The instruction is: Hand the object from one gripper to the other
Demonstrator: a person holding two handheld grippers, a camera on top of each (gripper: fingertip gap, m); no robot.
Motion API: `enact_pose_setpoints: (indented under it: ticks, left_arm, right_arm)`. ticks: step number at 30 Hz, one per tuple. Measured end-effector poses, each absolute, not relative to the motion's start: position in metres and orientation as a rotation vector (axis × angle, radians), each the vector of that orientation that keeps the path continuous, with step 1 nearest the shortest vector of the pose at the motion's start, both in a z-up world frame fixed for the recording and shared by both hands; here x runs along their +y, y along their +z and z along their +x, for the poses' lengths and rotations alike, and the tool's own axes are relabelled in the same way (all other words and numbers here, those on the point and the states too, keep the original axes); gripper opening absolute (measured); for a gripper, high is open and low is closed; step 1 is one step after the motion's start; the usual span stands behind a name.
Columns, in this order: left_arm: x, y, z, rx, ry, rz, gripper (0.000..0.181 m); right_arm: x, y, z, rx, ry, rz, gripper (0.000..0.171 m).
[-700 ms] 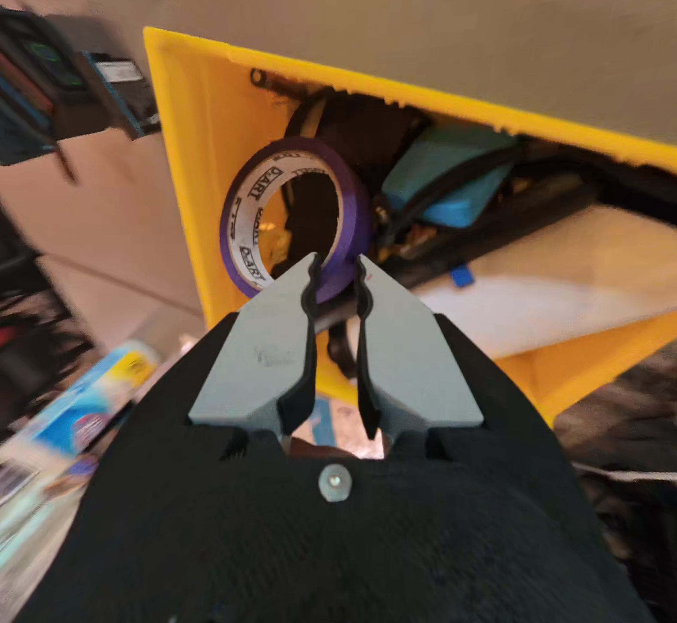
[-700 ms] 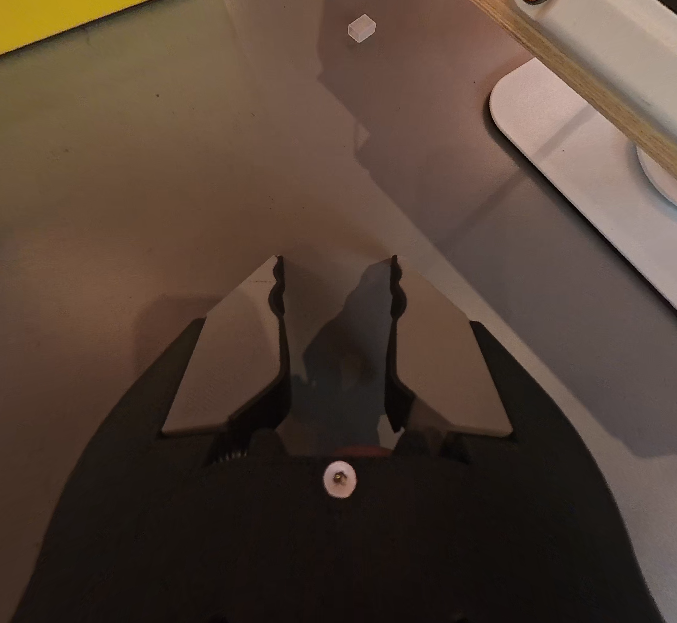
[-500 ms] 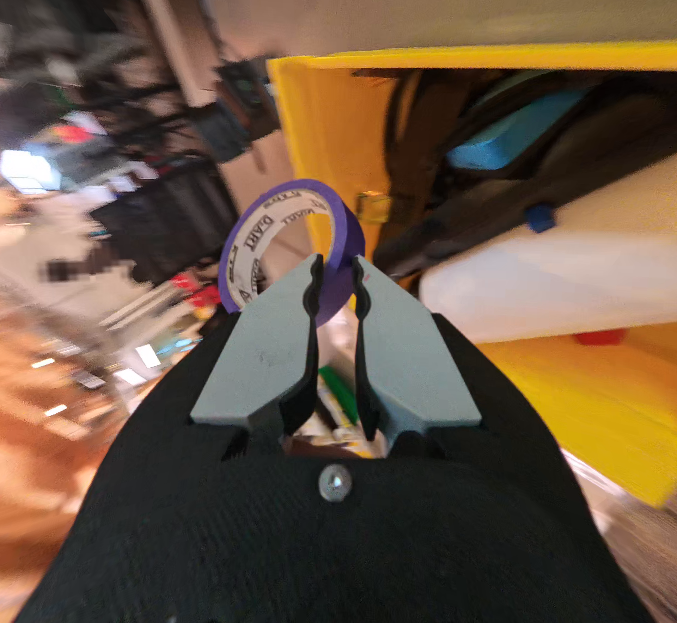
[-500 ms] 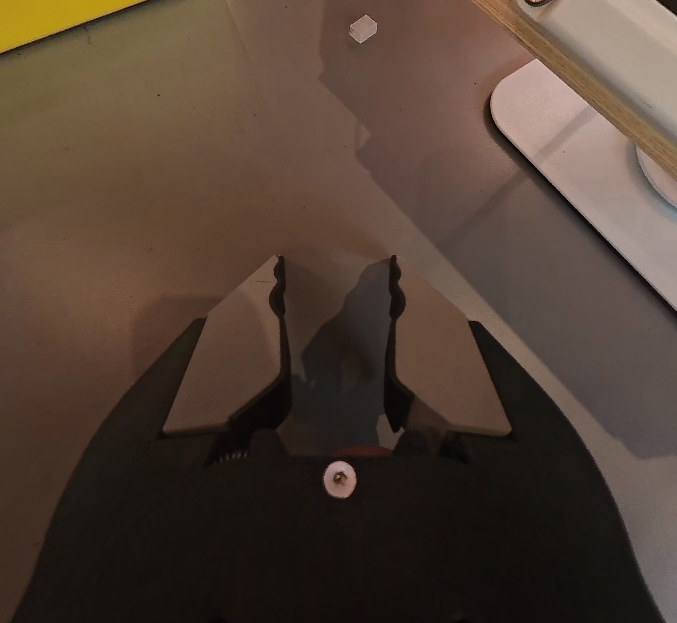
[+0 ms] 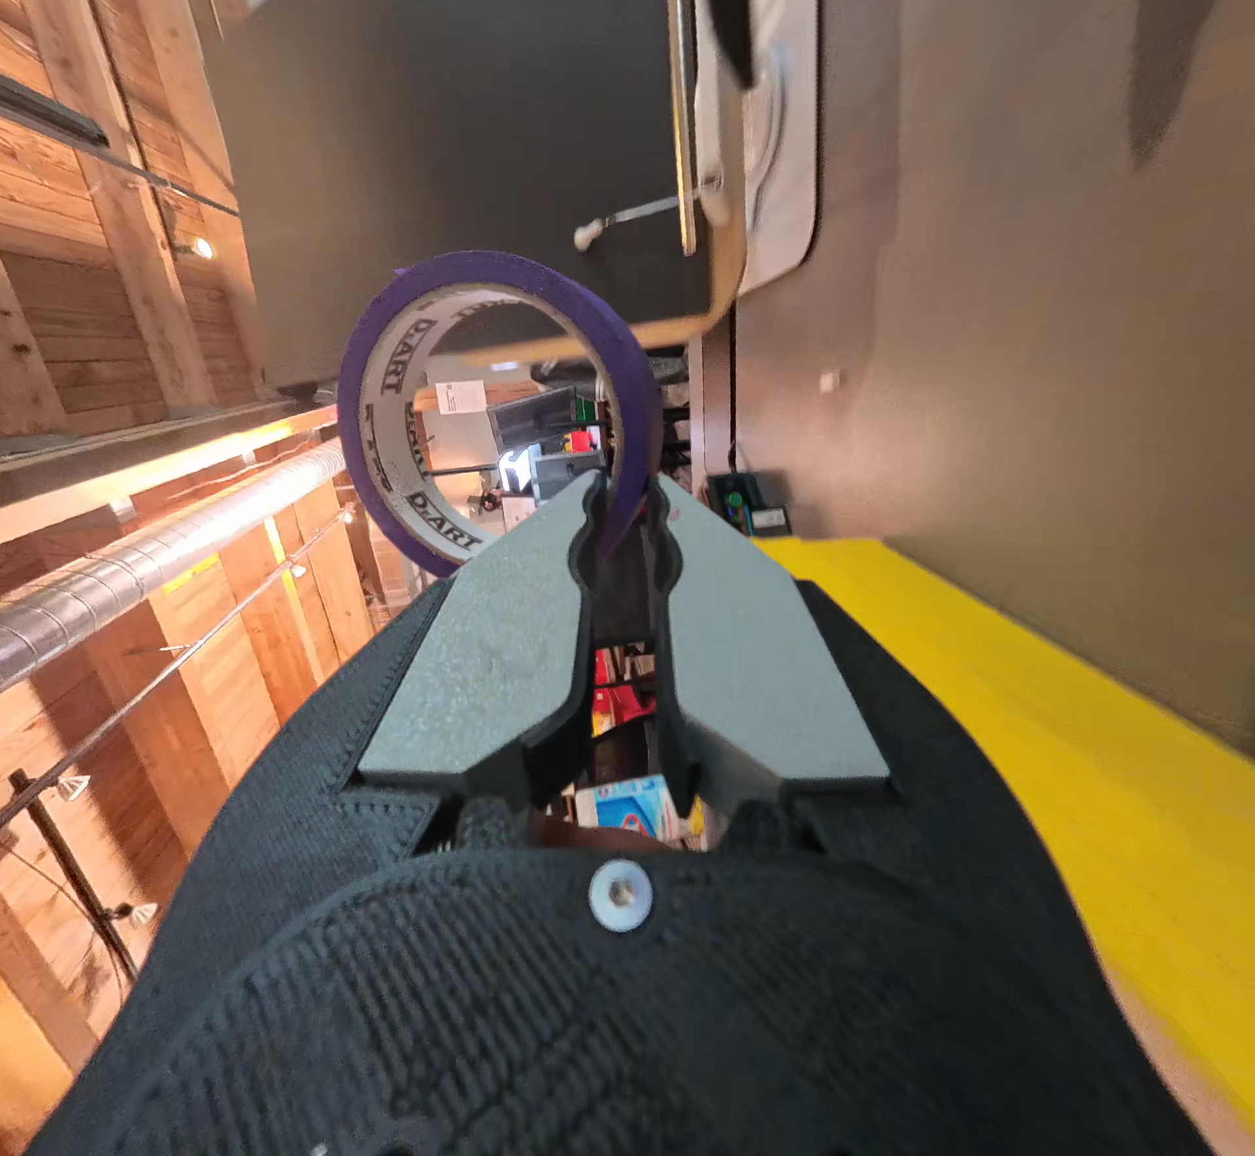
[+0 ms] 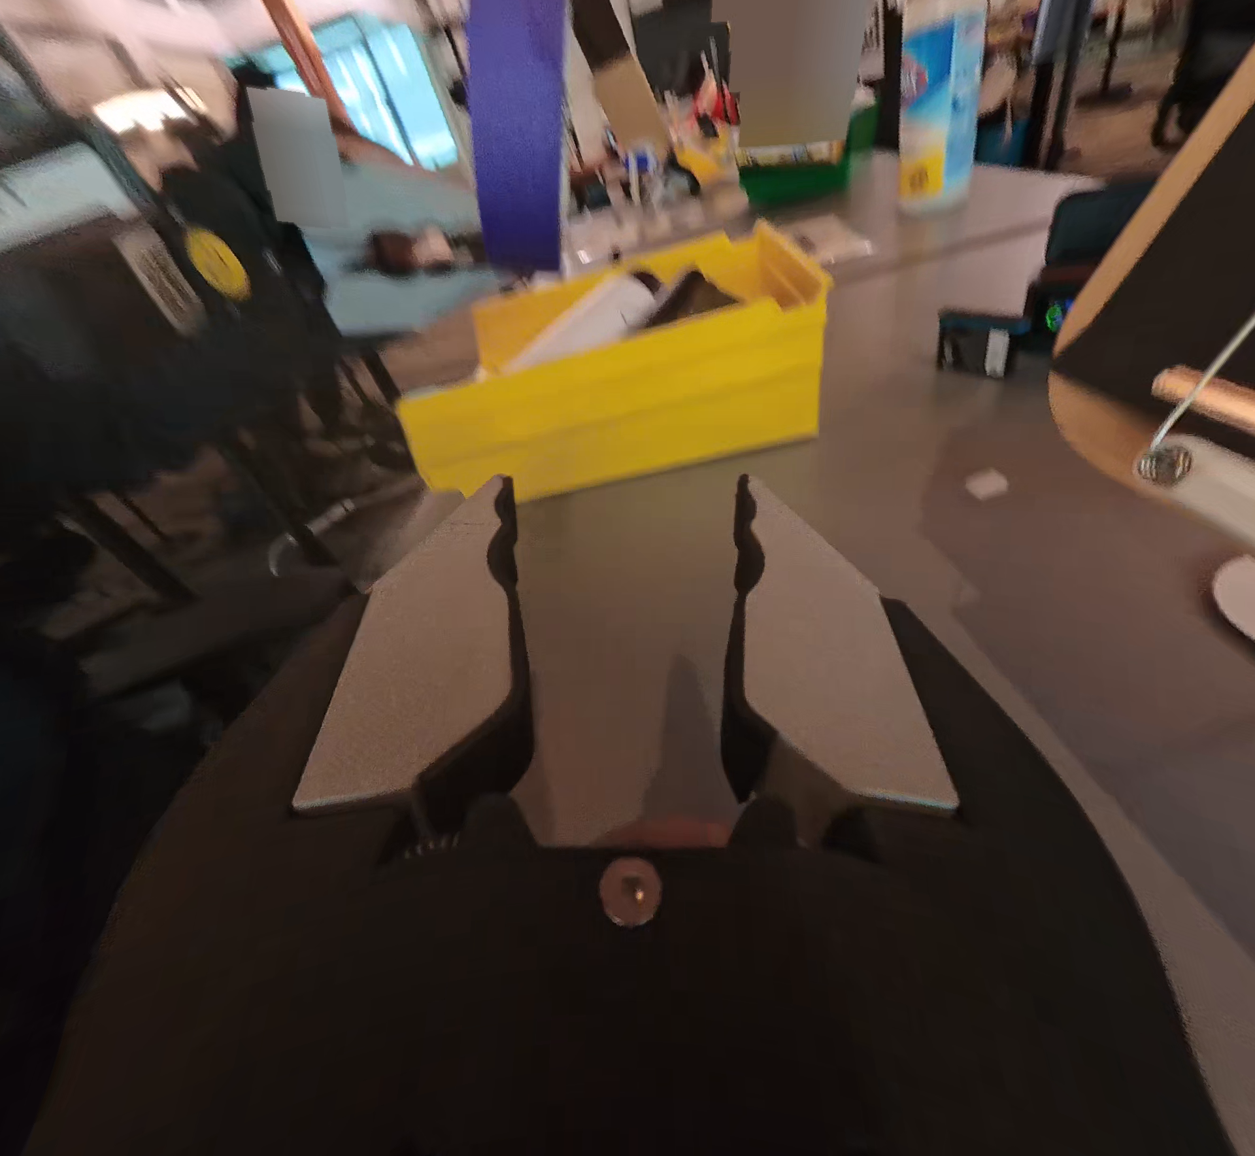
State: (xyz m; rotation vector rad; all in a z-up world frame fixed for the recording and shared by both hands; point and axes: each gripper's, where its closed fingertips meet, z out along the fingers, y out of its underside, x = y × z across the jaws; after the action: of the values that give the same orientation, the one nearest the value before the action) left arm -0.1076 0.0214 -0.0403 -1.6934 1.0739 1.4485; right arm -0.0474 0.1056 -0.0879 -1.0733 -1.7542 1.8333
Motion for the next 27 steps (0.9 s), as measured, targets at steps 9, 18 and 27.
enact_pose_setpoints:
  ticks: [9,18,27]
  left_arm:
    - [0.094,-0.096,-0.044,1.076,1.252,-1.680,0.010]
    - [0.154,-0.129,-0.038,0.639,0.539,-1.857,0.023]
    - [0.176,-0.122,-0.033,0.028,-0.665,-1.886,0.058]
  right_arm:
    - [0.120,-0.058,-0.029,-1.627,2.077,-1.001,0.058]
    - [0.172,-0.075,-0.044,-1.604,1.377,-0.990,0.028]
    - [0.193,-0.114,-0.042,-1.711,0.486,-0.723,0.027]
